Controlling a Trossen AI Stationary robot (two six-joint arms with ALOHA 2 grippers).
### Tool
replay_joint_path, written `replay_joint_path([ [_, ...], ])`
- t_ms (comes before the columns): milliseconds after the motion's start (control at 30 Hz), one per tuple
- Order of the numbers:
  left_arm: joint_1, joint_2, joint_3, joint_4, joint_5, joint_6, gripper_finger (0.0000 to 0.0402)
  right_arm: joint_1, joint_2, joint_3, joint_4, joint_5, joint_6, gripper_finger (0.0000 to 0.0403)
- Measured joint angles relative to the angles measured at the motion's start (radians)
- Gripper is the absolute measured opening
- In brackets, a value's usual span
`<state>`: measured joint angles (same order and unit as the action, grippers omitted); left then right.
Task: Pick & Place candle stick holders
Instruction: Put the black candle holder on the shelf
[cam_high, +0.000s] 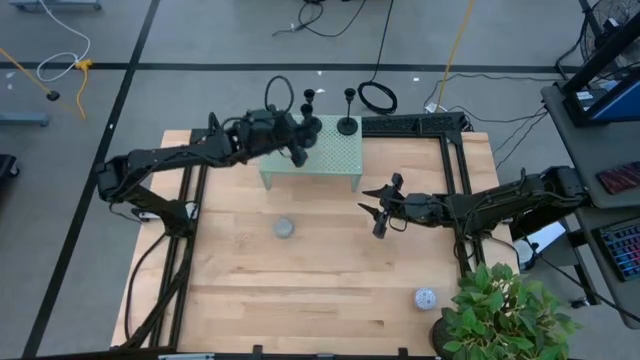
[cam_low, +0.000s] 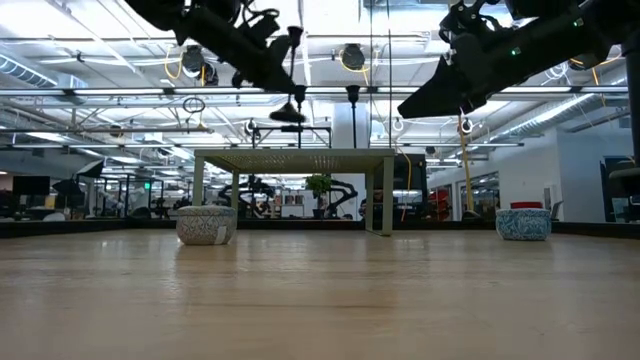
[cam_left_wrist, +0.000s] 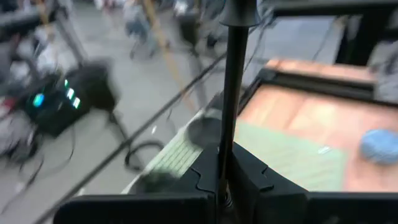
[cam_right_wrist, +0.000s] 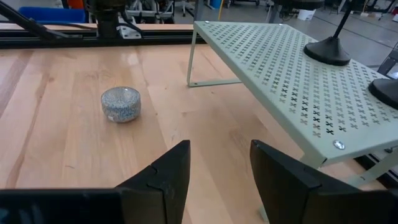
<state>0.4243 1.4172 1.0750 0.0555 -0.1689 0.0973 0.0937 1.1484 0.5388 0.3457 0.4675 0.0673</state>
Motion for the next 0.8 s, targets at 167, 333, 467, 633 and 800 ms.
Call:
replay_joint_path([
  [167,0.083,-0.002,0.0,-0.08,-0.064,-0.028,0.0019,0.0,0.0,0.0,0.0,0.0,0.0,0.0158],
  [333,0.154,0.0,-0.029,-0.068,-0.093,-0.034,0.0014,0.0,0.0,0.0,0.0,0.0,0.0,0.016],
  [467,0.203,0.006,-0.118,0.035,-0.095,-0.075,0.0019,0.0,0.0,0.0,0.0,0.0,0.0,0.0156],
  [633,0.253,0.005,-0.219,0.207,-0.089,-0.093,0.0019,0.0,0.0,0.0,0.0,0.0,0.0,0.0157],
  [800,0.288,0.005,-0.247,0.274,0.033,-0.076,0.0014,0.0,0.0,0.0,0.0,0.0,0.0,0.0156],
])
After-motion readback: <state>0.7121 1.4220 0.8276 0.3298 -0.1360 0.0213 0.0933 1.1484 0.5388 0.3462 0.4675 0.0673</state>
